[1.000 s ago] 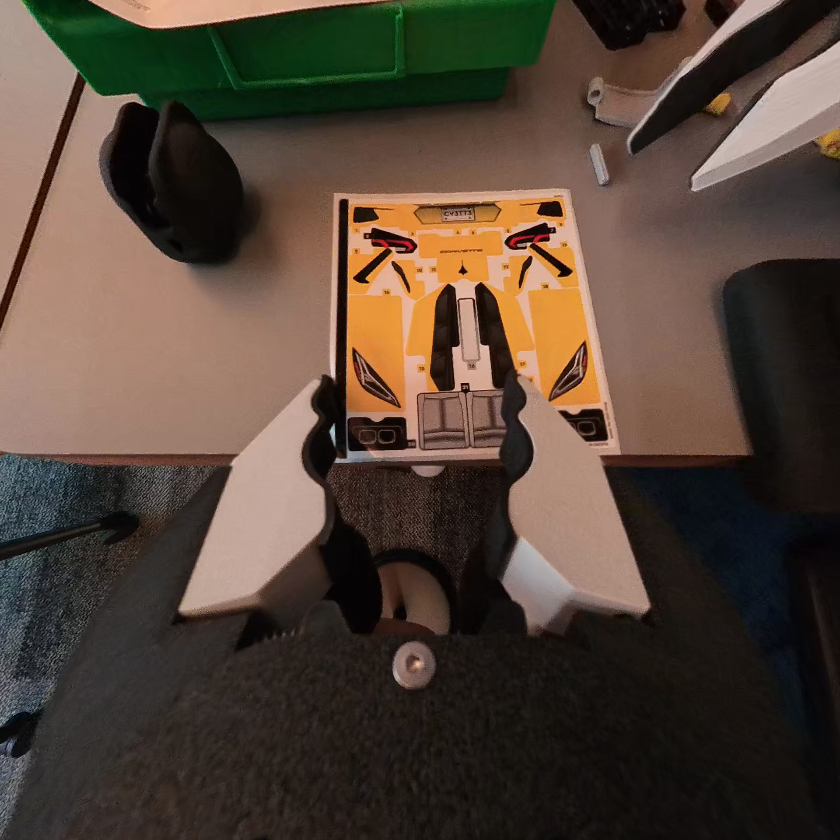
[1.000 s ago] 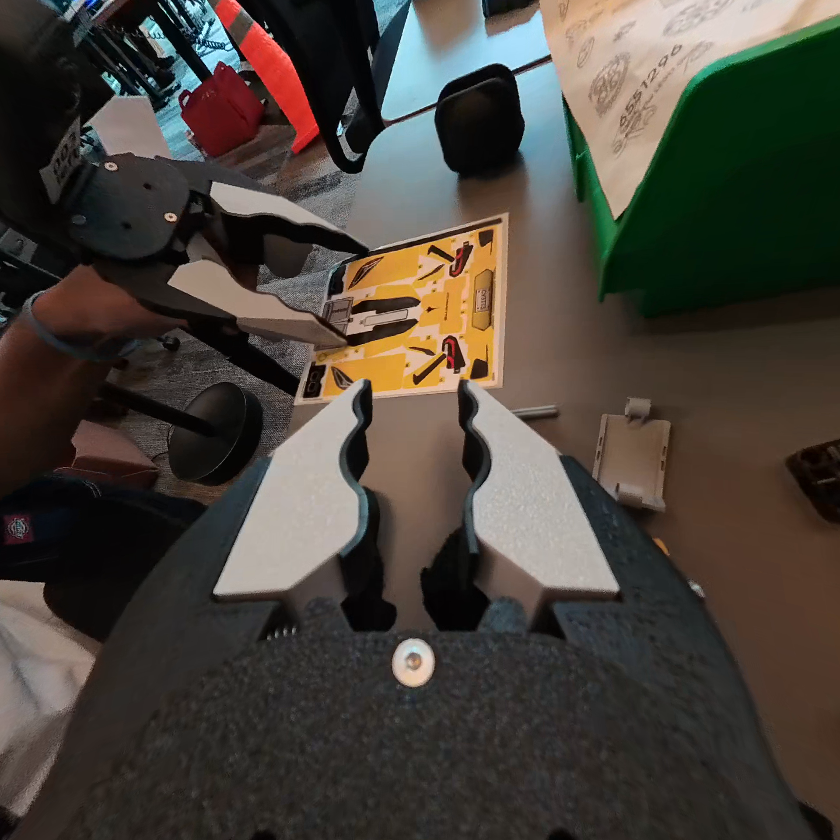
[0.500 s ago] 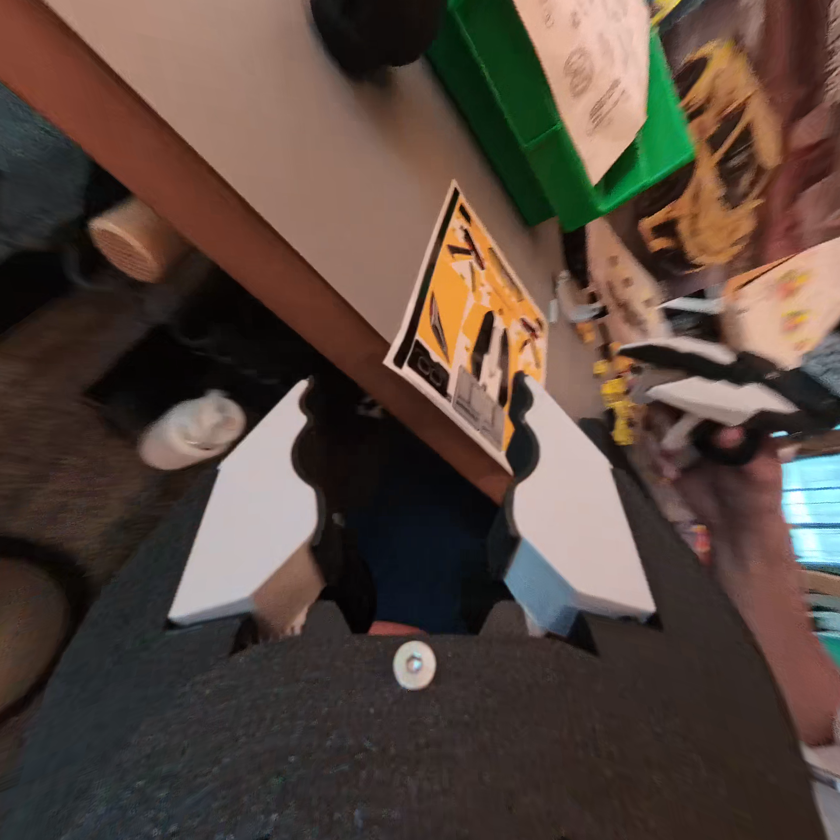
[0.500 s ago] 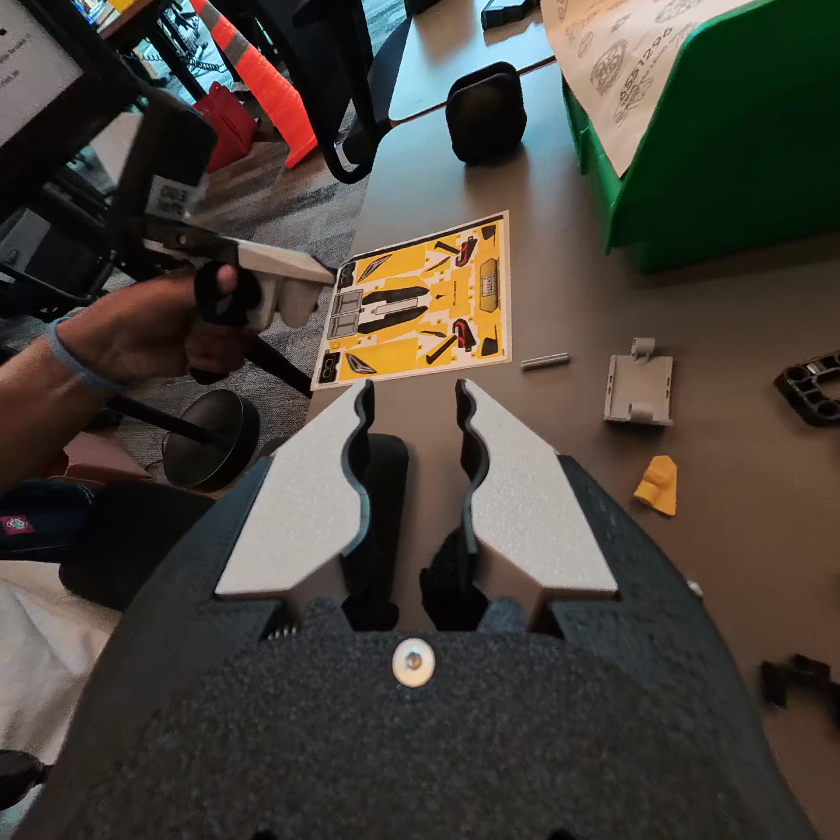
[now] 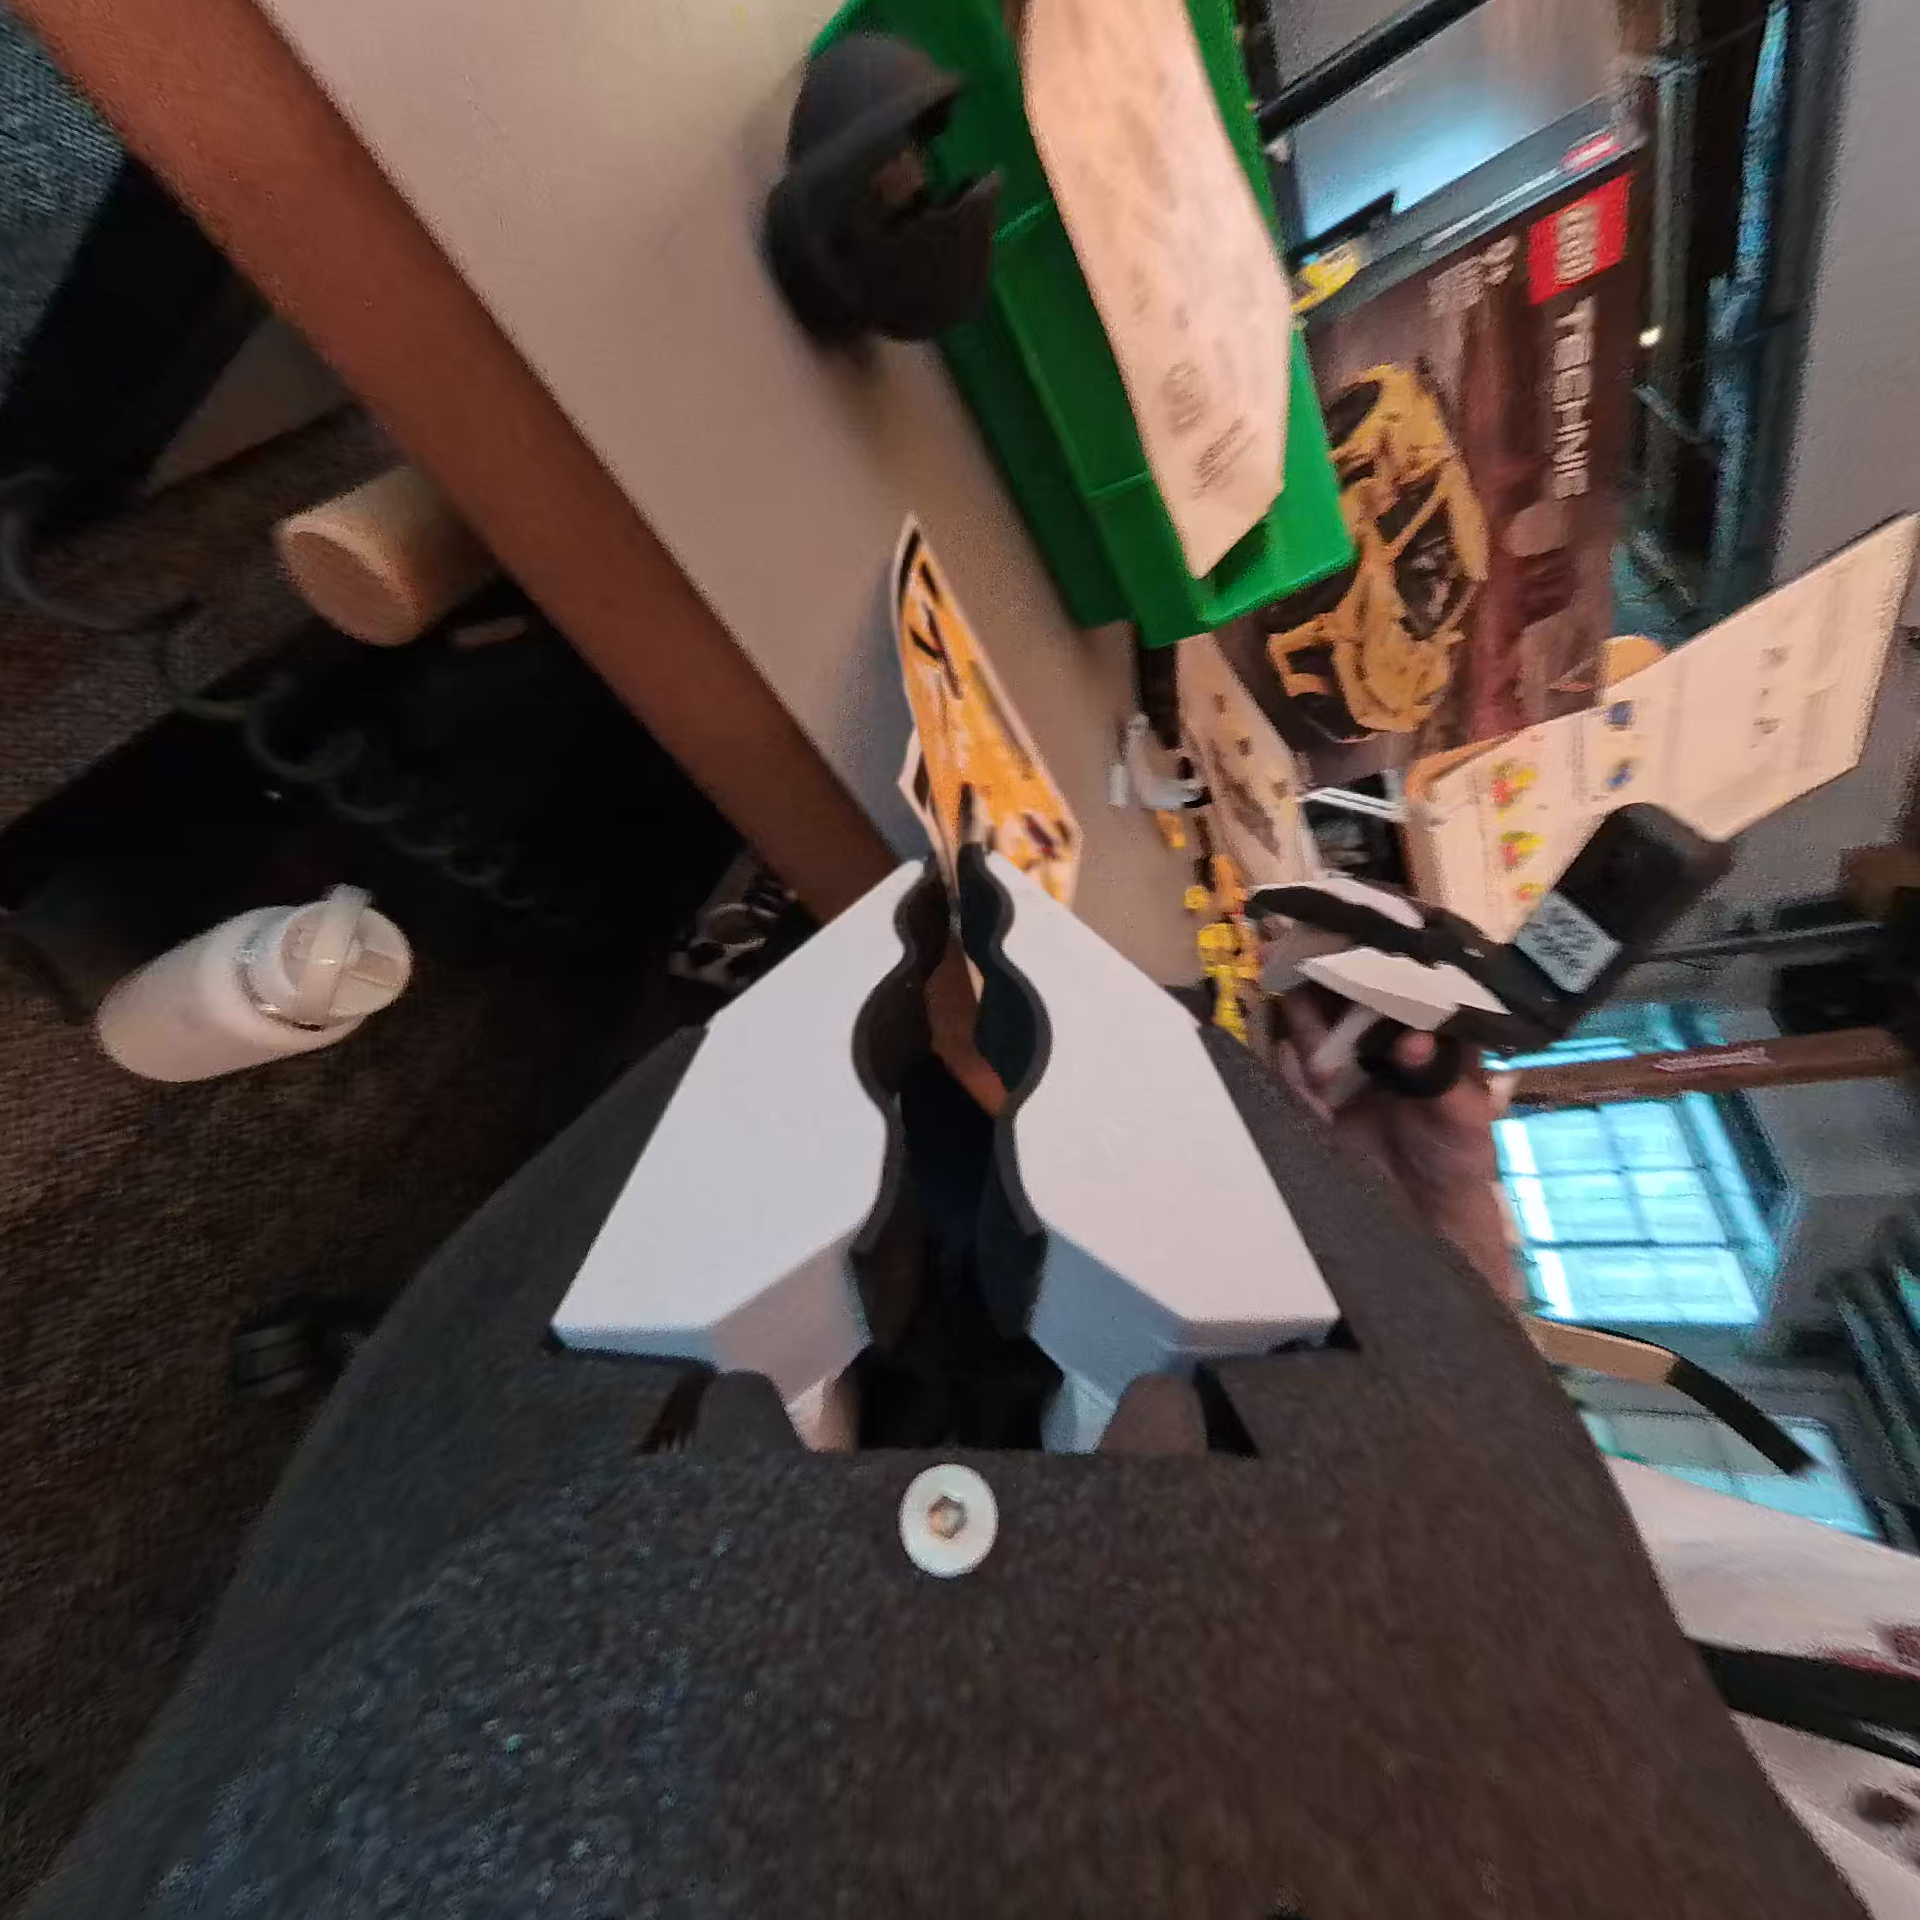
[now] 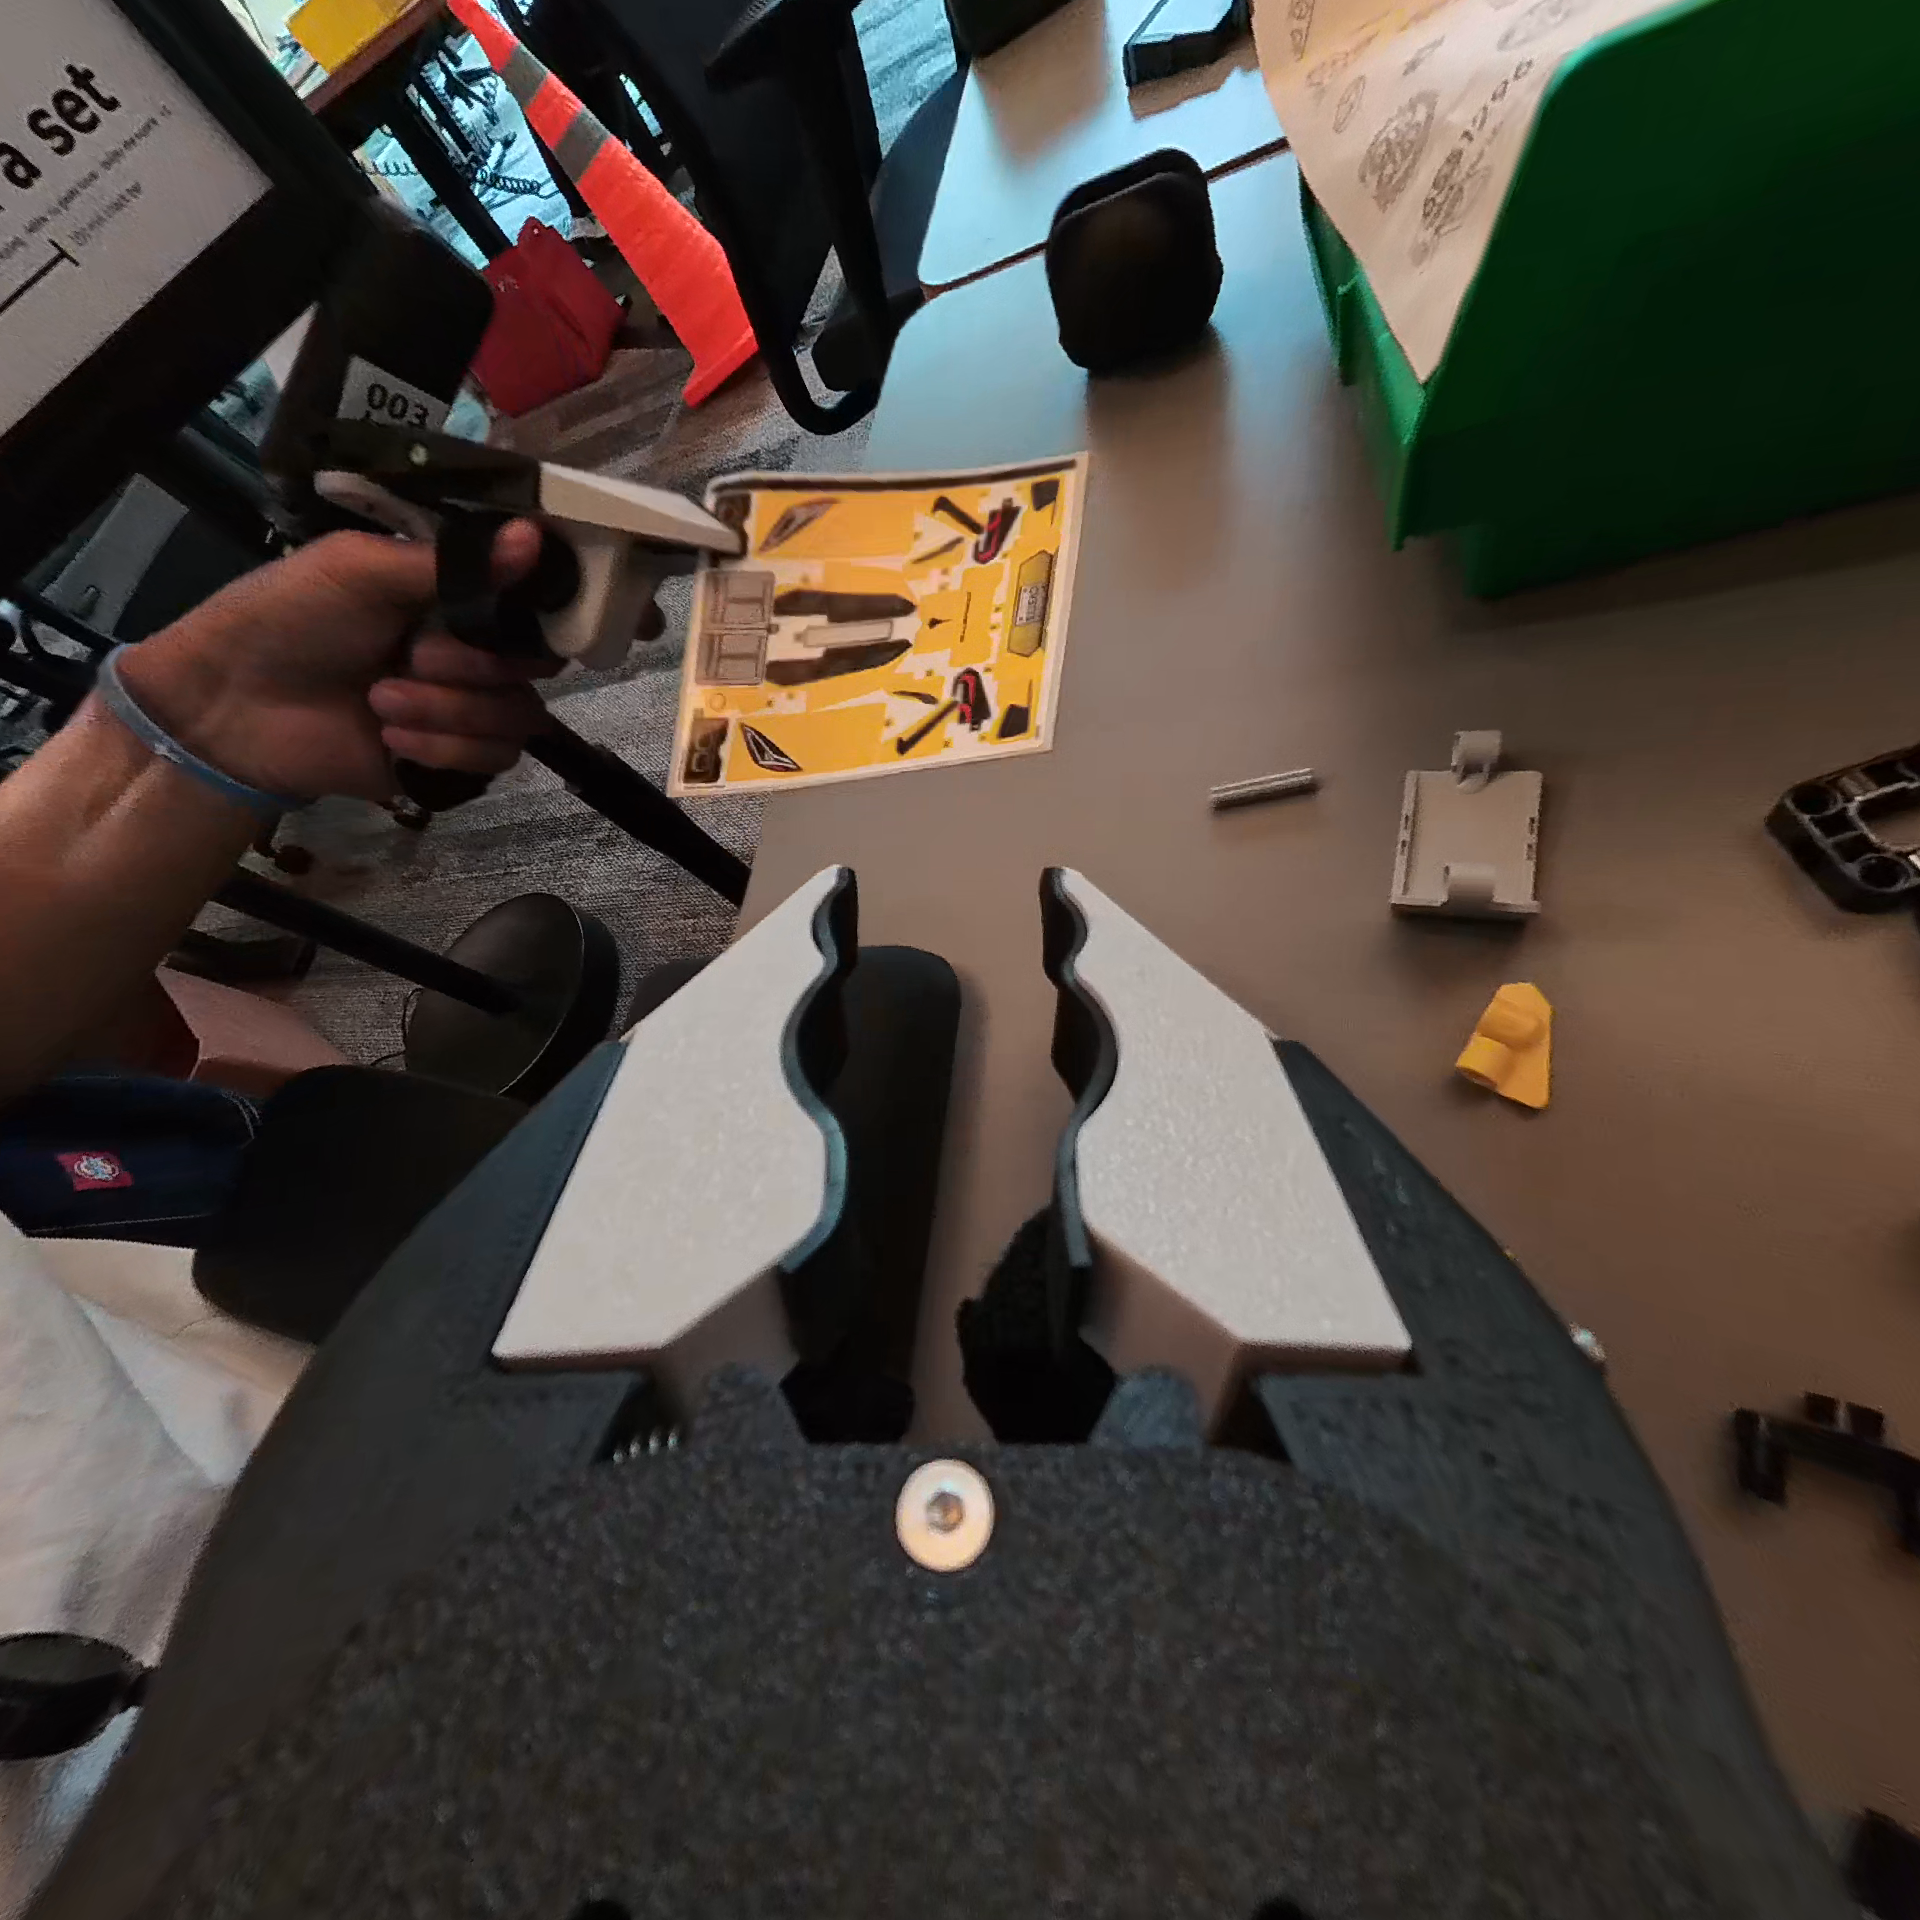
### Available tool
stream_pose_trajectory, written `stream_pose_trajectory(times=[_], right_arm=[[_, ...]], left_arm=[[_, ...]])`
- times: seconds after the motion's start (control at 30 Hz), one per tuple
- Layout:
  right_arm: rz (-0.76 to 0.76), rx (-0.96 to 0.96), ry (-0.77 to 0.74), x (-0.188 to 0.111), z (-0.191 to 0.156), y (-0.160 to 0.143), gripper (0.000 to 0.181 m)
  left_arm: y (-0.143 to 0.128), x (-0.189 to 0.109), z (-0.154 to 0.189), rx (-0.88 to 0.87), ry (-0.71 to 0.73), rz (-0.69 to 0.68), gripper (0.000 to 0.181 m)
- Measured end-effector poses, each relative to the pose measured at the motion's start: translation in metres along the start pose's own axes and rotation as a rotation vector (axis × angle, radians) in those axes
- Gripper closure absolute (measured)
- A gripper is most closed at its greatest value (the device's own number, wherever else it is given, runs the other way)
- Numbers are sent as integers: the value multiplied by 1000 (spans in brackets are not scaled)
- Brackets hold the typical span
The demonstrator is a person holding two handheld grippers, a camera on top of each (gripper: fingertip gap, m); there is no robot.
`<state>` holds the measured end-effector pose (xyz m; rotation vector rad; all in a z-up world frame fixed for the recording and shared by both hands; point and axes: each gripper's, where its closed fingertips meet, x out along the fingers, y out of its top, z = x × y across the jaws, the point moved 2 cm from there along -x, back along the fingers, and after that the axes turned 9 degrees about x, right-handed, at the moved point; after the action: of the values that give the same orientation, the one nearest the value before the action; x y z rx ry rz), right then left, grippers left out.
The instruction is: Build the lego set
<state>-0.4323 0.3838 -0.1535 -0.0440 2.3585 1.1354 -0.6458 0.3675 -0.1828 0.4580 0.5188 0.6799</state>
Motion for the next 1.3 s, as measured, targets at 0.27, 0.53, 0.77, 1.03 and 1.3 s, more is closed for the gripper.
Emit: stream_pose_trajectory(times=[0.27,0.53,0.77,1.03,1.3], right_arm=[[-9,-6,87,-7,-24,-1,146],[239,373,449,-61,-47,9,116],[604,464,619,-162,-41,22,167],[573,354,288,-226,-34,-24,181],[500,344,243,-272,-50,-67,181]], left_arm=[[9,22,101,44,-316,77,181],[18,62,223,-62,-822,219,181],[-33,108,278,16,-880,57,181],[-96,136,302,237,-823,-117,174],[-162,141,330,444,-928,-425,163]])
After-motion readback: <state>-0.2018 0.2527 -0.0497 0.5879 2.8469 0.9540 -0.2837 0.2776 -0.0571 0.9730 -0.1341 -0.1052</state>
